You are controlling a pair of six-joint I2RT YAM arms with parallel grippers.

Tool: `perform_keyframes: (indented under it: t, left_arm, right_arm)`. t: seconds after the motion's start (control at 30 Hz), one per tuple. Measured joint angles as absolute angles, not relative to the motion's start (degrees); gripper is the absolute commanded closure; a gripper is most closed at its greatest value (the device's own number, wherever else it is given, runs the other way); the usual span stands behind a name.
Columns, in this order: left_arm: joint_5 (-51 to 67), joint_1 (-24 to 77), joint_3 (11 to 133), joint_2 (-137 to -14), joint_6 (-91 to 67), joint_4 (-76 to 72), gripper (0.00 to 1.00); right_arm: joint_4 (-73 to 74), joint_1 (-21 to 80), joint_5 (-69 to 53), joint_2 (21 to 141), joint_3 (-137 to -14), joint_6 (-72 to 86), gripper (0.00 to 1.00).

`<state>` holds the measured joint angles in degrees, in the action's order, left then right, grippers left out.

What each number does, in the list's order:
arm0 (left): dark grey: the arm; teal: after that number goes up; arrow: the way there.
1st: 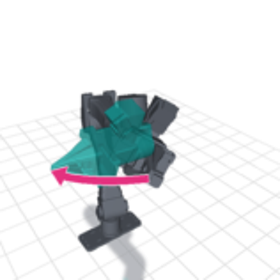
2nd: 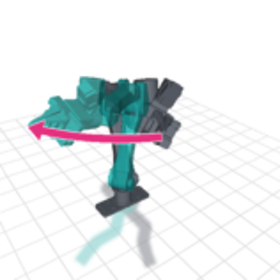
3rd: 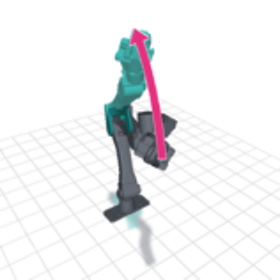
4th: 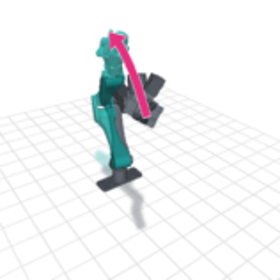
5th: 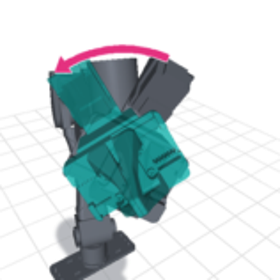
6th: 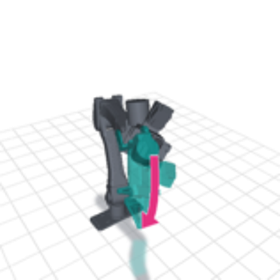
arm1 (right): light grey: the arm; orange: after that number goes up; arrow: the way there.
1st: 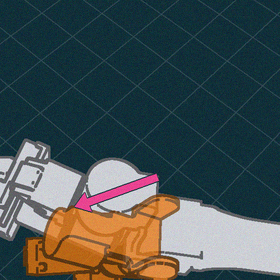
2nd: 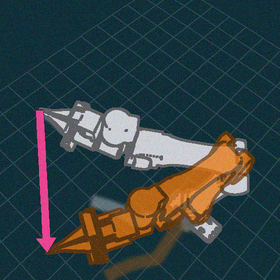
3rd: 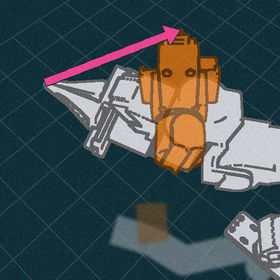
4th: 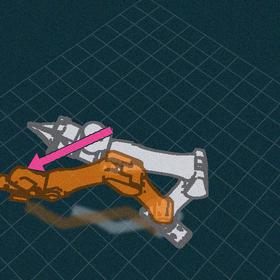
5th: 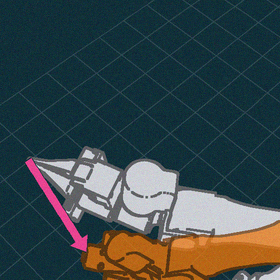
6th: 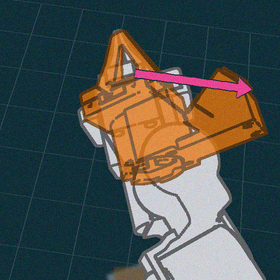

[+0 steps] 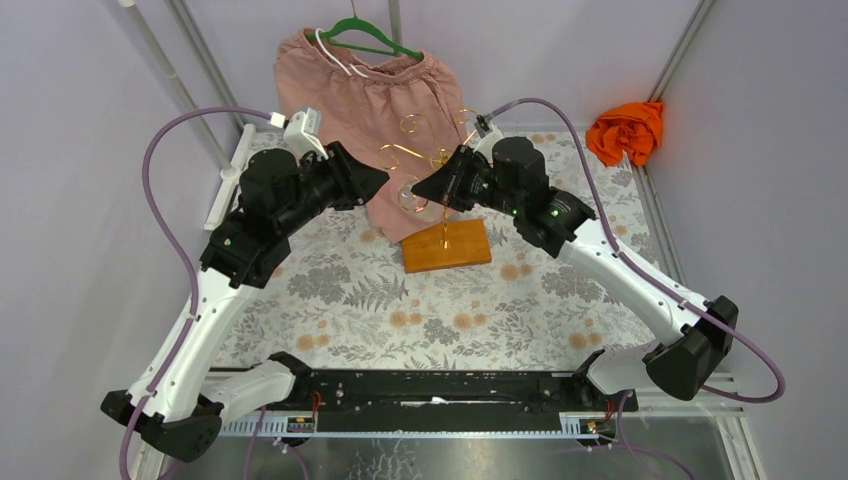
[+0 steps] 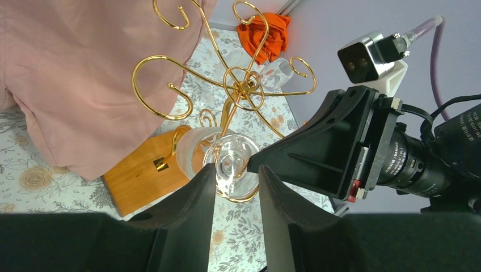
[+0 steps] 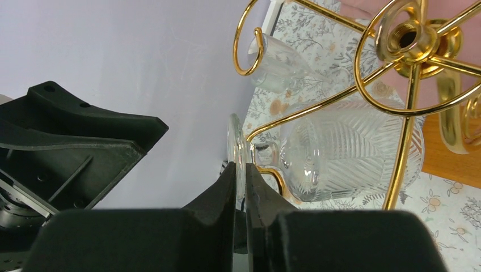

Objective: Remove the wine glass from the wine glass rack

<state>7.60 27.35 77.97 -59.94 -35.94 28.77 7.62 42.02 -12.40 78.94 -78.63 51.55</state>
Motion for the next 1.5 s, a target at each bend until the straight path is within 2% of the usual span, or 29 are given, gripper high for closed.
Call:
perform_keyframes:
  t: [0.63, 1.5]
  left_arm:
    - [8.88, 27.35, 77.14, -60.27, -36.05, 28.67, 0.65]
    - [9.28, 27.35, 76.25, -60.71, -36.29, 28.29, 0.66]
  right_arm:
    - [11.84, 42.37, -8.21, 79.26, -81.47, 49.01, 1.00]
    - [15.18, 42.87, -0.91, 75.70, -81.47, 46.98, 1.00]
